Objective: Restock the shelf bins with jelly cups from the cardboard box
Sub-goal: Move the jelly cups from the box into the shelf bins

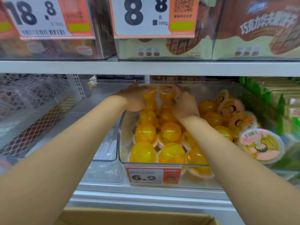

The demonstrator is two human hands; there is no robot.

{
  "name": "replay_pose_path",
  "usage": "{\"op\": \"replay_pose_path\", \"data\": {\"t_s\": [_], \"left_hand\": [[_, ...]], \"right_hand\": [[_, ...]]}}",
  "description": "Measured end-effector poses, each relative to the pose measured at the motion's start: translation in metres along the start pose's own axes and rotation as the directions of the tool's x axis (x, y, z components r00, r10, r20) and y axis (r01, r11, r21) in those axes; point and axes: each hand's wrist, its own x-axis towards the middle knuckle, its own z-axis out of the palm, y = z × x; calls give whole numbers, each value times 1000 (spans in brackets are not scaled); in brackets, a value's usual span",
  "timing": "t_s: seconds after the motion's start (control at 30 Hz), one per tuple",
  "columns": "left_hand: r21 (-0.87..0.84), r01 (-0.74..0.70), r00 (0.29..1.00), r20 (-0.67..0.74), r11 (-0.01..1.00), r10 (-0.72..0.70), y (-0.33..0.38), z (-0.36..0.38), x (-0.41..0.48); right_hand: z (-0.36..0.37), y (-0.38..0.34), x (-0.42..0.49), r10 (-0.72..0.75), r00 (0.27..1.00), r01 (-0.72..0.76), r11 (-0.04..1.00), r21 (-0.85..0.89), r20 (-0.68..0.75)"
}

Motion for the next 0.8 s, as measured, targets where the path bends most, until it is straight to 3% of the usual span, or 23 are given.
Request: {"op": "replay_pose_path", "data": {"t_s": [0.17,0.33,0.5,0.63,0.7,0.8], "left_hand": [[-87,-76,996,-46,993,73,1,3,-1],[-188,-47,994,-106,981,28,-5,7,3],[-312,-113,979,-194,943,53,8,1,-19],[-430,6,938,-309,903,-154,18,1,-51],[-505,68,846,-428,860,-318,18,9,-71],[-618,111,756,-456,778,-469,25,26,-112]], "right_hand": [[1,1,-2,-15,999,19,996,-87,44],[6,5,1,5,998,4,991,-135,65],[-4,-3,-8,-31,999,26,974,-226,-18],[-22,-20,-34,-27,997,55,924,-379,77],[-29,-30,-59,-72,993,104,921,-375,99],[-42,-46,-103,-183,982,186,940,-285,37]]}}
